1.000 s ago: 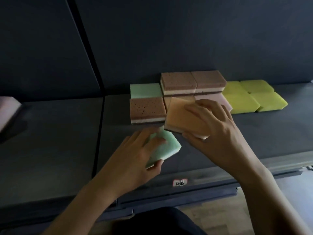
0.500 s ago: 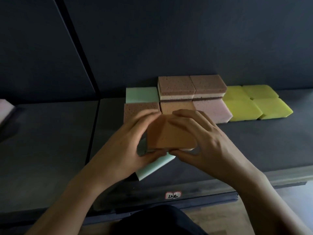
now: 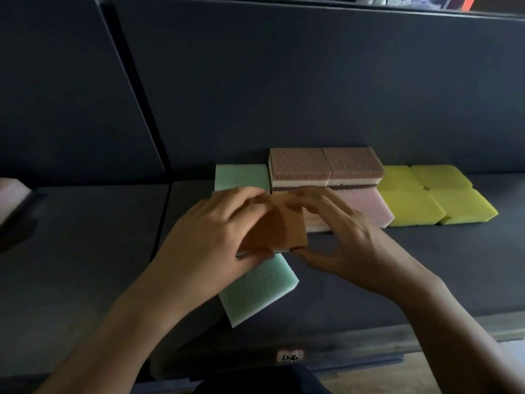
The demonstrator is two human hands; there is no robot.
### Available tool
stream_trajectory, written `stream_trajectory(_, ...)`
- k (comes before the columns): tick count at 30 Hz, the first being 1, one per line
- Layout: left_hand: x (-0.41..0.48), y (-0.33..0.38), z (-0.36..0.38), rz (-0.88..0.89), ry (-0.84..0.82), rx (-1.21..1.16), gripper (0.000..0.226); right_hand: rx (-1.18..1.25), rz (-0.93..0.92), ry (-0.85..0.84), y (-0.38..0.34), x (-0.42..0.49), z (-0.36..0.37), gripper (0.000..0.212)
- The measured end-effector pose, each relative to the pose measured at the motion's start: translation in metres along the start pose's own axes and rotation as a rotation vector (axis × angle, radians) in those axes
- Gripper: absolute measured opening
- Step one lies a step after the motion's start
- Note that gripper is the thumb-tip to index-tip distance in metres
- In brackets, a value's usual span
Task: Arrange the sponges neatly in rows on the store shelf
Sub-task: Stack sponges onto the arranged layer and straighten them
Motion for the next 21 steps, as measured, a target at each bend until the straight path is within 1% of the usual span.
stream_trajectory(4, 0.009, -0.001, -0.002, -0.027, 0.027, 0.081, 0.061, 0.011, -0.041, 0.012, 0.003, 0.012, 0.001, 0.059)
stream_trajectory(8, 0.018, -0.009, -0.001, -0.073, 0.018, 0.068, 0.059, -0.009, -0.053, 0.029, 0.012, 0.026, 0.001, 0.066)
stream_trajectory(10, 0.022, -0.017, 0.002, -0.103, -0.006, 0.057, 0.059, -0.079, -0.034, -0.019, 0.020, 0.031, -0.001, 0.073)
stream_trajectory(12, 0.026, -0.025, 0.004, -0.134, -0.015, 0.048, 0.059, -0.185, 0.043, -0.066, 0.030, 0.036, -0.005, 0.075)
stream_trajectory(13, 0.027, -0.028, 0.006, -0.150, -0.018, 0.042, 0.059, -0.241, 0.076, -0.056, 0.033, 0.039, -0.007, 0.072)
stream_trajectory(16, 0.033, -0.036, 0.011, -0.179, -0.027, 0.019, 0.060, -0.341, 0.112, 0.077, 0.042, 0.050, -0.009, 0.058)
stream_trajectory(18, 0.037, -0.039, 0.014, -0.189, -0.026, 0.010, 0.060, -0.345, 0.146, 0.126, 0.048, 0.057, -0.007, 0.057)
stream_trajectory(21, 0.043, -0.044, 0.018, -0.207, -0.033, 0.009, 0.059, -0.373, 0.166, 0.133, 0.056, 0.064, -0.002, 0.057)
Point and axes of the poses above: each hand's wrist, its own x-axis towards the middle knuckle, its own z-axis out of the palm, y = z × x, the point moved 3 cm from there along x, towards the middle knuckle, and after that the axes turned 13 degrees about x, right-handed, at the moved point
